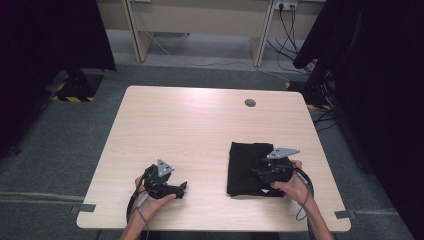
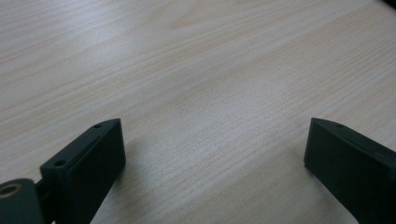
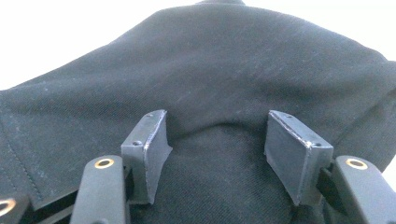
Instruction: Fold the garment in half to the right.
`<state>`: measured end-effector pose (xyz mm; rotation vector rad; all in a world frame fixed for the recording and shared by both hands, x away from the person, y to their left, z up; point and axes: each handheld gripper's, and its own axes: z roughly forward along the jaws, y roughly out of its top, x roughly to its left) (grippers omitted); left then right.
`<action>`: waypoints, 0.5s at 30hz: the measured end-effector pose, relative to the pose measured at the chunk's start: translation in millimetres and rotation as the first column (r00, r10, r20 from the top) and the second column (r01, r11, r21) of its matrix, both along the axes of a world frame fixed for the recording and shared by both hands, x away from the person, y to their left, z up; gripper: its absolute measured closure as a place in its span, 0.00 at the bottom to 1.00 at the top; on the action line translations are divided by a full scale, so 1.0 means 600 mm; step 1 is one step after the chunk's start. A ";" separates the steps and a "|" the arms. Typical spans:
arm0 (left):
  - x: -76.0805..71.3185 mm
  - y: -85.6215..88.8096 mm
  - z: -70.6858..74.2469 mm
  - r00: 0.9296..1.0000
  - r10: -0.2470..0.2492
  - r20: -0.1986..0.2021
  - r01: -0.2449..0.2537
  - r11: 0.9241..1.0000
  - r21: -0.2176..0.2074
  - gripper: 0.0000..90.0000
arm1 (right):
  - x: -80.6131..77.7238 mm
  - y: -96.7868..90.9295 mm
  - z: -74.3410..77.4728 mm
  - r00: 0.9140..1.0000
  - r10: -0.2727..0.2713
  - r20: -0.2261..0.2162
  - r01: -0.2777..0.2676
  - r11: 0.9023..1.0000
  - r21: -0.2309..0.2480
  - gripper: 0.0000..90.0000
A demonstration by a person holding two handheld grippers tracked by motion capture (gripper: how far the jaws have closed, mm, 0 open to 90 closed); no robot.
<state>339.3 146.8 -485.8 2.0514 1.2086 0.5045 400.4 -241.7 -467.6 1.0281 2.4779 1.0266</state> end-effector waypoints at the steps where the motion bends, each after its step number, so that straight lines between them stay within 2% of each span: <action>1: 0.000 0.000 0.000 1.000 0.001 0.000 -0.001 1.000 0.000 0.04 | 0.002 0.008 -0.001 1.000 0.003 0.003 -0.003 1.000 0.001 0.45; 5: 0.000 0.000 0.000 1.000 0.004 0.000 -0.004 1.000 0.002 0.04 | 0.009 0.042 -0.001 1.000 0.022 0.001 -0.022 1.000 -0.003 0.44; 10: 0.000 0.000 0.000 1.000 0.005 0.000 -0.005 1.000 0.002 0.04 | 0.019 0.084 -0.001 1.000 0.020 0.006 -0.019 1.000 -0.022 0.44; 13: 0.000 0.000 0.000 1.000 0.005 0.000 -0.005 1.000 0.002 0.04 | 0.024 0.092 0.002 1.000 0.028 -0.006 -0.028 0.999 -0.017 0.43; 15: 0.000 0.000 0.000 1.000 0.005 0.000 -0.005 1.000 0.001 0.04 | 0.022 0.083 0.011 1.000 0.027 -0.013 -0.027 1.000 -0.004 0.42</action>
